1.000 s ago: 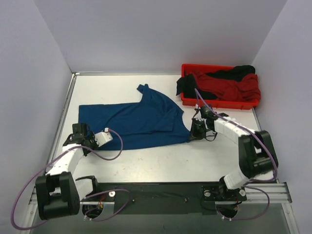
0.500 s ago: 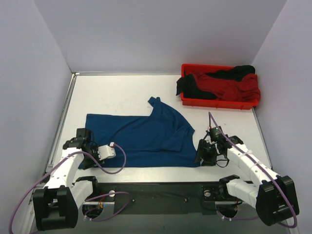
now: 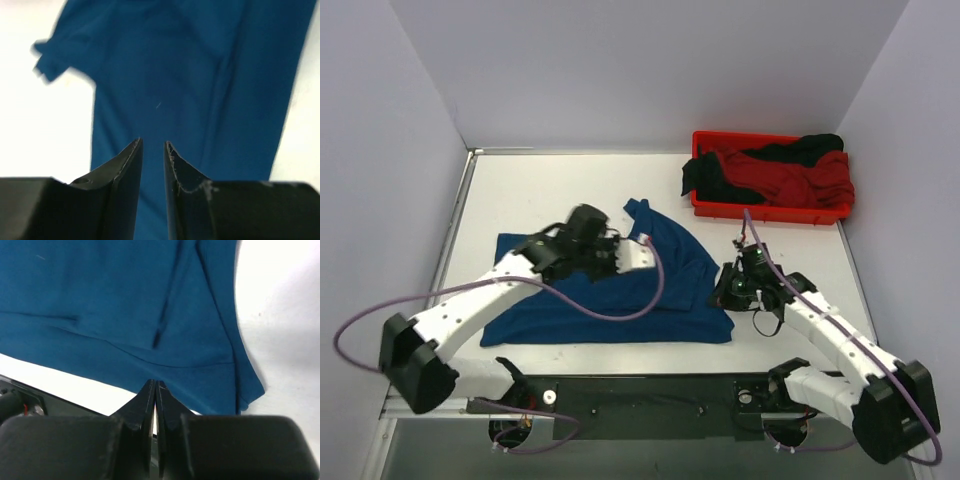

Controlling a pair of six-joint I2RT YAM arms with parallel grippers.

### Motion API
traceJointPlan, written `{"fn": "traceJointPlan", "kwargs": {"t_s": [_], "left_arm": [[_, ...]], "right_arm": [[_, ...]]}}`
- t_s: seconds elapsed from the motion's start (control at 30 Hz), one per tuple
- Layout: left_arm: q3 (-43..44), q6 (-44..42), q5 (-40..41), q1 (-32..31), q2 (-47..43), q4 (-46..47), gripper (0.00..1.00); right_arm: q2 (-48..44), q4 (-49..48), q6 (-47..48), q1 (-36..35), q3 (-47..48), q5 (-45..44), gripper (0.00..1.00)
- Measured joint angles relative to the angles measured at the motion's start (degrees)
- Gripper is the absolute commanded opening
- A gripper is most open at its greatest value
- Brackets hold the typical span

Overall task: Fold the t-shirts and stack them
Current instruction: Fold the flattened tshirt in 1/3 of the way

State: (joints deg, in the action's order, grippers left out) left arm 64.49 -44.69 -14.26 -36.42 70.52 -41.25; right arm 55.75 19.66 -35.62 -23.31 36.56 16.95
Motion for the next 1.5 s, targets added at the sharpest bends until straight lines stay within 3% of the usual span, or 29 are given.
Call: {"fn": "traceJointPlan", "kwargs": {"t_s": [0.17,0.3,0.67,1.07,1.23,1.43,1.5], "left_arm": [[0.74,6.40,5.25,-17.79,14.84,8.79,0.36],[1.46,8.90,6.75,-24.09,23.37,13.97,0.38],[16.44,14.23,11.23,-26.18,42.56,17.70,0.37],[17.07,10.88,2.84,-26.53,43.63,10.93,0.50],[17.33,10.99,3.96,-26.53,43.95,10.82,0.36],[17.88,10.99,7.02,-26.53,44.94,11.13,0.30],[17.88,10.88,7.63,-26.53,44.94,11.50,0.23]], "right_arm": [[8.66,-6.05,-2.36,0.39,-8.33,3.21,0.00],[9.35,-7.72,-2.89,4.37,-11.69,4.59,0.00],[9.46,-10.05,-2.93,6.45,-13.99,5.01,0.00],[9.42,-10.38,-2.03,8.00,-14.27,6.03,0.00],[9.42,-10.73,-1.73,8.00,-14.34,6.05,0.00],[8.13,-11.37,-1.70,8.02,-15.26,5.81,0.00],[6.29,-11.58,-1.73,8.02,-16.31,5.22,0.00]]}}
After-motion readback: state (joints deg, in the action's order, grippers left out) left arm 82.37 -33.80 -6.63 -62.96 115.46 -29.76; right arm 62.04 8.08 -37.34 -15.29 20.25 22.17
